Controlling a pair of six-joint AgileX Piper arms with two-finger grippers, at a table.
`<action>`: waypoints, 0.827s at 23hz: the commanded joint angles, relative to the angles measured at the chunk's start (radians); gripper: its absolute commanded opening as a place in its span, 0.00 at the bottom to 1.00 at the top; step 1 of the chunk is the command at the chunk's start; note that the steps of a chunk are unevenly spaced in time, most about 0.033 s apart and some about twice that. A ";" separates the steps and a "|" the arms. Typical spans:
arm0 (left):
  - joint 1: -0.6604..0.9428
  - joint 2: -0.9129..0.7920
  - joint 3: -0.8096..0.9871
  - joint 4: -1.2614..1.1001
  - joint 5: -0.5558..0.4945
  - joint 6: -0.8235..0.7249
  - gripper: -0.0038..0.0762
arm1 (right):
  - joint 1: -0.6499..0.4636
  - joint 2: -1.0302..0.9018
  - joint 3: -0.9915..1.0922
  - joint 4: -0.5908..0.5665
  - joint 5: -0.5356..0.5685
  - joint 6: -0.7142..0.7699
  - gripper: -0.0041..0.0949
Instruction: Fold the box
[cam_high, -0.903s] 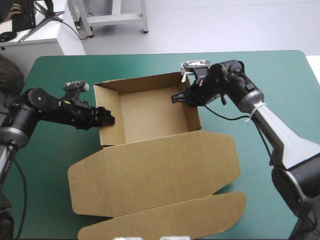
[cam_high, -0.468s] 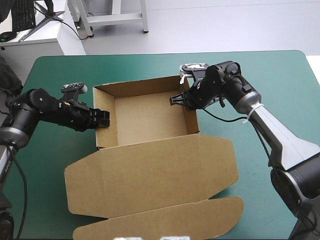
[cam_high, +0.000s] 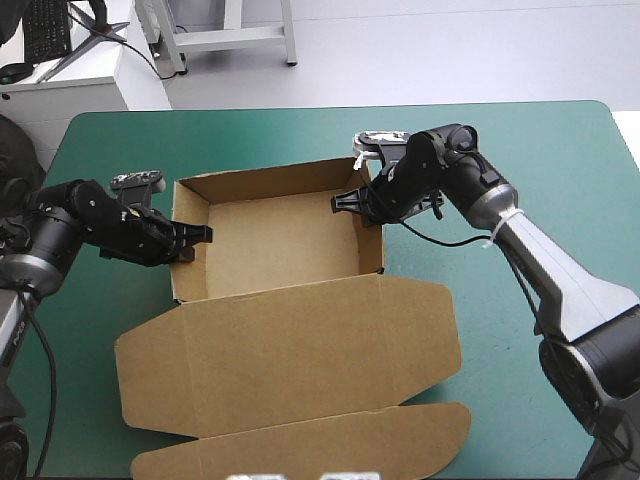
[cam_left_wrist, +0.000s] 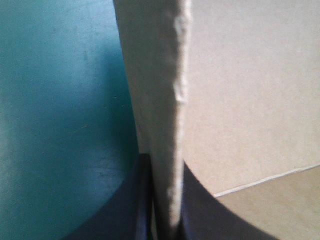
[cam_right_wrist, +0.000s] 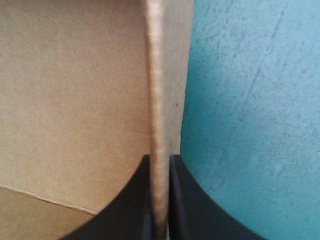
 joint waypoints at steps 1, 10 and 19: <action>-0.053 -0.036 -0.025 0.223 0.020 -0.057 0.04 | -0.006 -0.042 -0.034 -0.024 -0.021 -0.009 0.03; -0.153 -0.032 -0.034 0.248 -0.018 -0.139 0.04 | 0.035 -0.007 -0.042 -0.085 0.022 -0.016 0.03; -0.203 0.163 -0.365 0.243 0.149 -0.149 0.04 | 0.012 -0.008 -0.053 -0.217 0.131 0.032 0.03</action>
